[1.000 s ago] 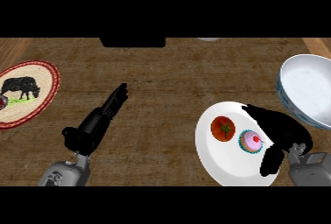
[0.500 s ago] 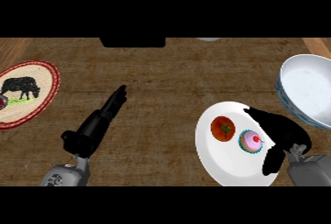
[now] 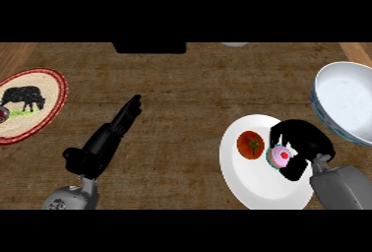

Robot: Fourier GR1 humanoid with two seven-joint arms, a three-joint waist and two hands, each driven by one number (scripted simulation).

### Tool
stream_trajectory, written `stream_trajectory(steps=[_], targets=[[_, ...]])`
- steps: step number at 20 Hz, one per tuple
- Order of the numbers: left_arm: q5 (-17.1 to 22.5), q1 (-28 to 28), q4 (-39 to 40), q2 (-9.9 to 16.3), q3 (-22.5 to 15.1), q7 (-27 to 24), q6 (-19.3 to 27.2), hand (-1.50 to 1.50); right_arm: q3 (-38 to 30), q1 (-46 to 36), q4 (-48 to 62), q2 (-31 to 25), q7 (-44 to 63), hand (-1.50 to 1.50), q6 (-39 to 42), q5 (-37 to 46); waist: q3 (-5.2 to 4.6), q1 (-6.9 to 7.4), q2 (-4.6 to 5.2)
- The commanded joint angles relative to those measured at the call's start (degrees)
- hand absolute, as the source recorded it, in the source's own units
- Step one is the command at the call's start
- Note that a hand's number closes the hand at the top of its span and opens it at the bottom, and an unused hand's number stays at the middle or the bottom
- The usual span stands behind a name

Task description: Pick the cupcake from the plate and place it in the bowl

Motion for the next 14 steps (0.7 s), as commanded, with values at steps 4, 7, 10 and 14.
stream_trajectory(steps=[4, 7, 10, 14], targets=[[-2.03, 1.59, 0.31, -1.67, -0.31, -2.56, -0.63, 0.0, -1.29, -4.15, 5.49, 4.45, -2.76, 1.5, -3.13, 4.92, 0.15, 0.07, 0.12], [-3.13, 0.0, 1.39, -3.58, -0.21, -0.81, 1.36, 0.0, -0.1, 1.09, -1.34, 3.5, -3.74, 1.5, -3.69, 6.68, 0.15, -0.19, 0.06], [-1.59, -1.62, 0.69, -2.08, 1.43, 1.37, -0.28, 0.0, 1.36, 4.14, -9.16, 0.2, -6.06, 1.5, -1.33, 6.91, 0.13, -0.55, -0.01], [-1.62, 4.08, 0.18, -1.82, 0.69, -2.91, -1.27, 0.0, 0.45, 3.69, -13.03, -1.06, -2.23, 1.5, -5.89, 12.46, 0.12, -0.3, -0.1]])
